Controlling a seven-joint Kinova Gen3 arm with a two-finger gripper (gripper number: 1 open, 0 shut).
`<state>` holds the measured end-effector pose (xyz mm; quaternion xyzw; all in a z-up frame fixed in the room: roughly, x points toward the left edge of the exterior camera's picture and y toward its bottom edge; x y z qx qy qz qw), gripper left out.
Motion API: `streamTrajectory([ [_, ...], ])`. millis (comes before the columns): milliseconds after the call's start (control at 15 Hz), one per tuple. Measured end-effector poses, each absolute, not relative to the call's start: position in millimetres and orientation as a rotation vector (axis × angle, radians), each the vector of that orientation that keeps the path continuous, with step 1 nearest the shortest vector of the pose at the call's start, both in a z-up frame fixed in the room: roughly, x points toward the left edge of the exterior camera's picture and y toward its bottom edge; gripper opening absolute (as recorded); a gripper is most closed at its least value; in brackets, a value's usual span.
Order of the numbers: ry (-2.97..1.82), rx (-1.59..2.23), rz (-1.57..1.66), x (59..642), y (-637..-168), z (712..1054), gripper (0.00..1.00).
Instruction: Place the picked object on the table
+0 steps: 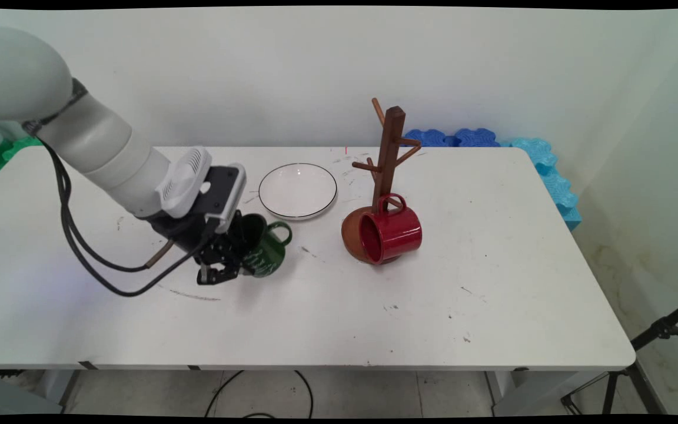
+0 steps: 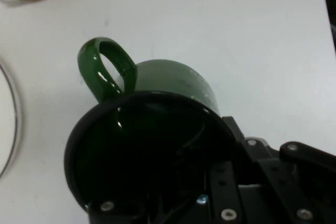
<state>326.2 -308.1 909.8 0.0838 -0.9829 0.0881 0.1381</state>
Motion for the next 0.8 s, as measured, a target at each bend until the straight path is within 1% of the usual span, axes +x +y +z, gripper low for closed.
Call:
streamTrajectory([
  [800,-2.954,0.209,0.162,314.5,-299.6,884.3,0.00],
])
